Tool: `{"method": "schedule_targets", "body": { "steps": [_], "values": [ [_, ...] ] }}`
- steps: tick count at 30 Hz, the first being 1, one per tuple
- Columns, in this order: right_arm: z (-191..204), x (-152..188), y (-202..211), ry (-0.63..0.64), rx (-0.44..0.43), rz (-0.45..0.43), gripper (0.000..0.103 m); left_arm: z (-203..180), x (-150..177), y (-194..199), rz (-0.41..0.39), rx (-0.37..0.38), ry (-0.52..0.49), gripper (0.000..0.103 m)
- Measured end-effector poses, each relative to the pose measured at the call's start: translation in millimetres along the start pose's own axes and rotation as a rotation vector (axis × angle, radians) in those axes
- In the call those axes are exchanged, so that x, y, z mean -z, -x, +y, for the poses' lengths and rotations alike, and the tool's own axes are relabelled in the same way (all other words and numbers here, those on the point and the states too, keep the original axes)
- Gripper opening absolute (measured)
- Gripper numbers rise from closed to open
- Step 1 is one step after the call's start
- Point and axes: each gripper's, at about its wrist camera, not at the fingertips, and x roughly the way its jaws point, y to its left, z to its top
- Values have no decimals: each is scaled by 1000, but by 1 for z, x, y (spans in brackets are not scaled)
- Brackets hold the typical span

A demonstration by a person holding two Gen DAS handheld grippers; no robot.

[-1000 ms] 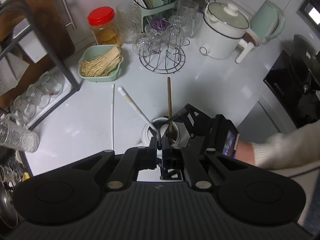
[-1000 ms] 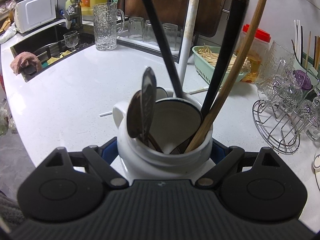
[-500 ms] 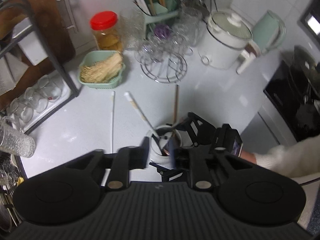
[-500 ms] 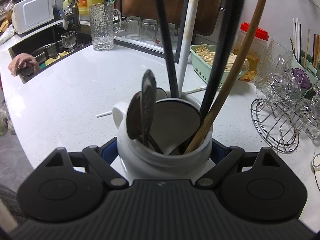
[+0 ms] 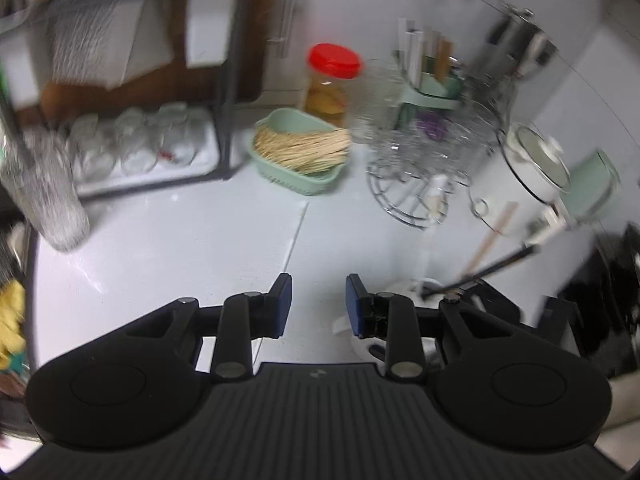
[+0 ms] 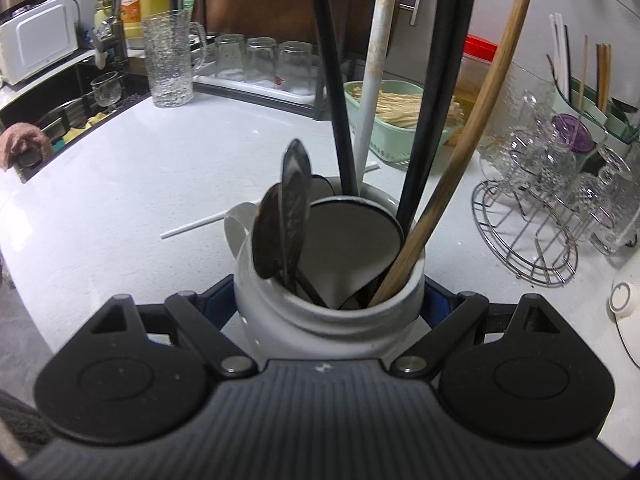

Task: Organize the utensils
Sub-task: 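Move the left gripper to the white chopstick on the counter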

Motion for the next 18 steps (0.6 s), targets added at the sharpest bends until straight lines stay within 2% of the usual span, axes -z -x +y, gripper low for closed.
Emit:
{"method": "schedule_targets", "body": {
  "steps": [3,6,12,18],
  "values": [
    [-1,1,0,-12,12,-1,93,21,23,-42,-2,27,88,33],
    [-1,1,0,-12,14,1,93,35,47,-85,33,-2,138,33],
    [2,0,1,-9,17,-3,93,36,75,-135,102,-86,77,32],
    [1,2,2,-5,15,-10,93,31,77,-149,111,-129,19,18]
  ]
}}
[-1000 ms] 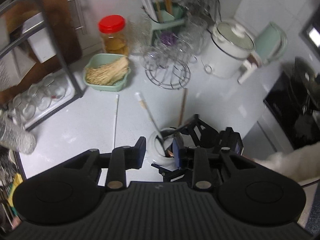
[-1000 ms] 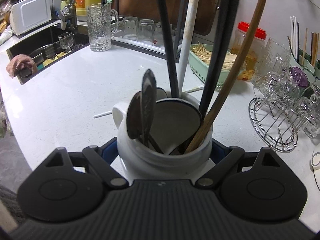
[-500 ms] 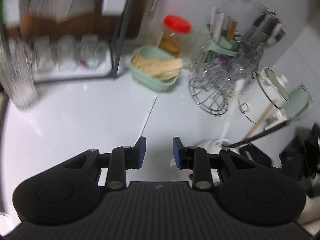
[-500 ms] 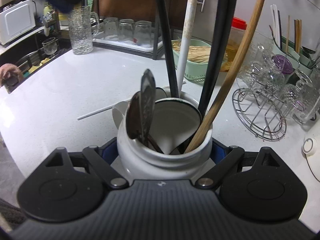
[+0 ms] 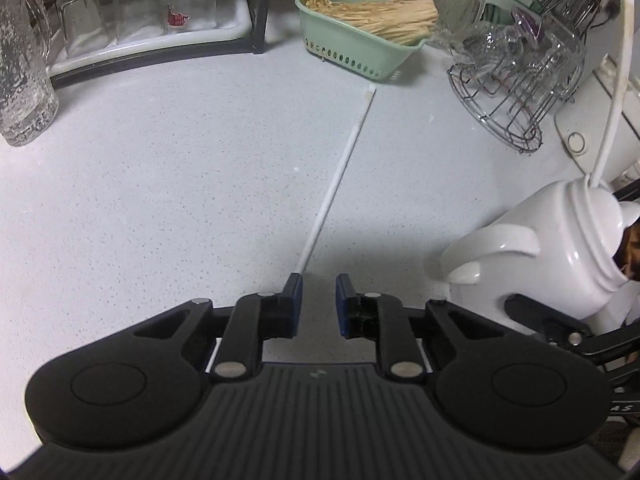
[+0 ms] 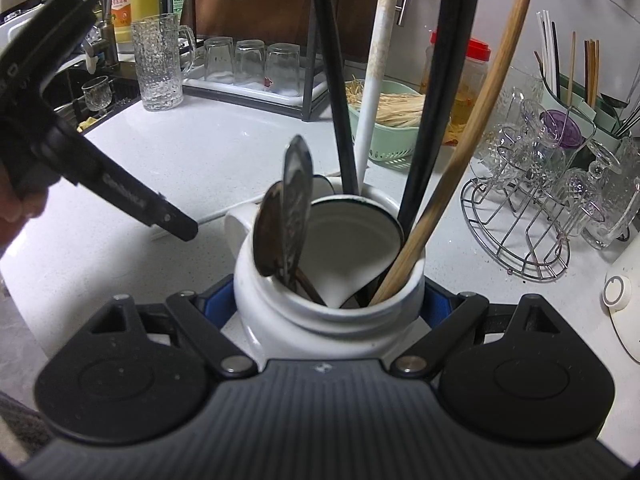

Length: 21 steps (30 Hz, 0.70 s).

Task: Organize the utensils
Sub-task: 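Move the left gripper to the white chopstick on the counter, then close the left gripper on the end of the white chopstick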

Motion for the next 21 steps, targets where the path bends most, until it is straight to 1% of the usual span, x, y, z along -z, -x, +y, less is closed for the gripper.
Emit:
{"method": "schedule_targets", "body": {
  "steps": [1,3,10,12,14,16,21],
  "values": [
    [0,0,0,1,0,0,93,-1,0,-1,-3,-12,-11,16],
    [0,0,0,2,-1,0,93,-3,1,-1,-11,-25,-29,16],
    [0,0,0,1,-1,0,93,2,1,0,-42,-47,-28,16],
    [0,0,0,1,-1,-1,93,2,3,-2,-32,-68,-36,16],
    [0,0,0,0,-1,0,93,2,5,-3,-39,-66,-43,16],
    [0,0,0,0,-1,0,93,0,6,-3,-31,-85,-53,6],
    [0,0,-1,0,0,-2,93,-7,12,1,-19,-94,-42,4]
  ]
}}
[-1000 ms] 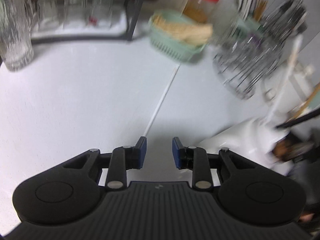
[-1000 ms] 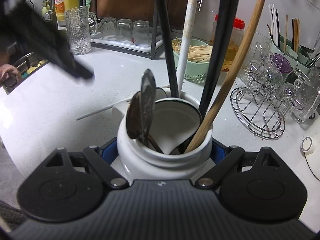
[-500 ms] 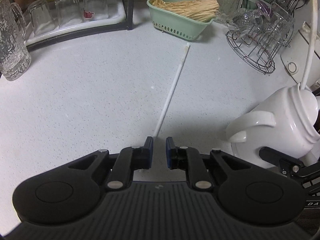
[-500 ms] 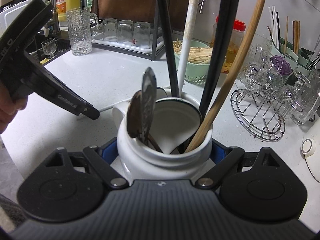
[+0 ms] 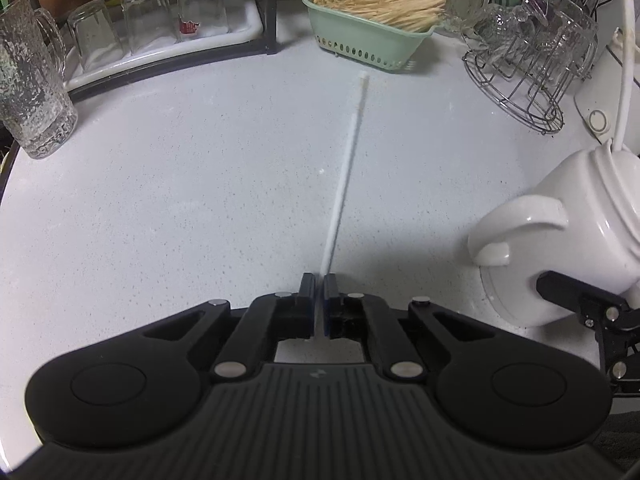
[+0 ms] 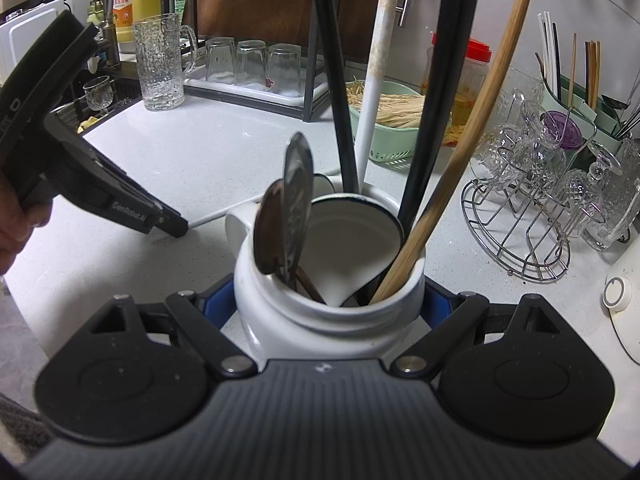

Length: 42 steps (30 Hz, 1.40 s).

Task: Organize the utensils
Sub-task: 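Close the left gripper on the end of the white chopstick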

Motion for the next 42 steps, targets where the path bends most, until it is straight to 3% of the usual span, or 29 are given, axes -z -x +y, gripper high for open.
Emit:
{"method": "schedule_targets", "body": {
  "steps": [10,26,42],
  "values": [
    [3,-10,-9,31,-33,17,93,-8,25,13,-10,14,100,3],
    [6,-14,-13,31,-39,24,93,-9,53,34,3,29,141,0],
    [9,-12,-13,30,-29,-12,93,0,124,82,74,85,160,0]
  ]
}}
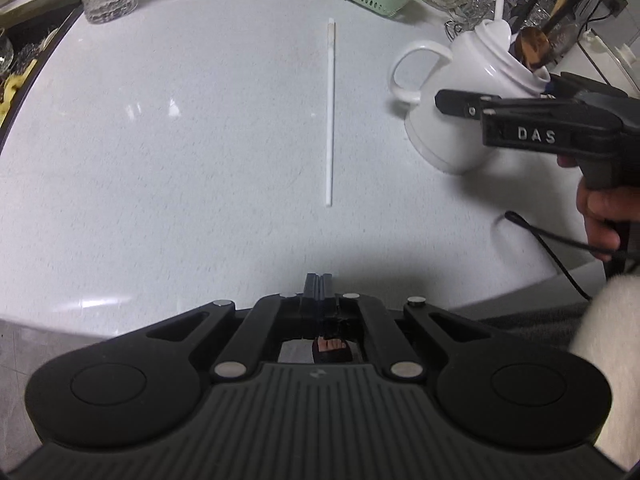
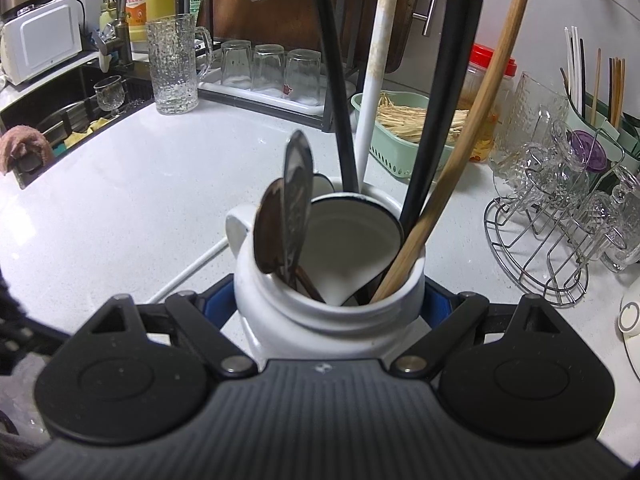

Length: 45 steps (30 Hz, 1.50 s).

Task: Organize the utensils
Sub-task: 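Close the left gripper on the end of the white chopstick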

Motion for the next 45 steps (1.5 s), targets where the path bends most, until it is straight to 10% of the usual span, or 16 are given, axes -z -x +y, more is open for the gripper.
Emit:
{"method": "schedule_targets", "body": {
  "steps": [8,14,23,30,45],
  "values": [
    [1,0,-1,-19,11,-1,93,-1,-21,3,-78,2,-21,3],
    [1,1,1,-23,16,-2,93,6,-63,-24,-114,14,35,30],
    [1,7,8,-43,39,-2,93,-12,-86,-55,-105,-5,-67,26],
    [1,7,8,-47,41,-3,93,-22,-85,-58,-67,-42,-121,4],
    [14,0,6,-89,91,43,93,30,2,3,-44,34,-13,0]
  ]
}}
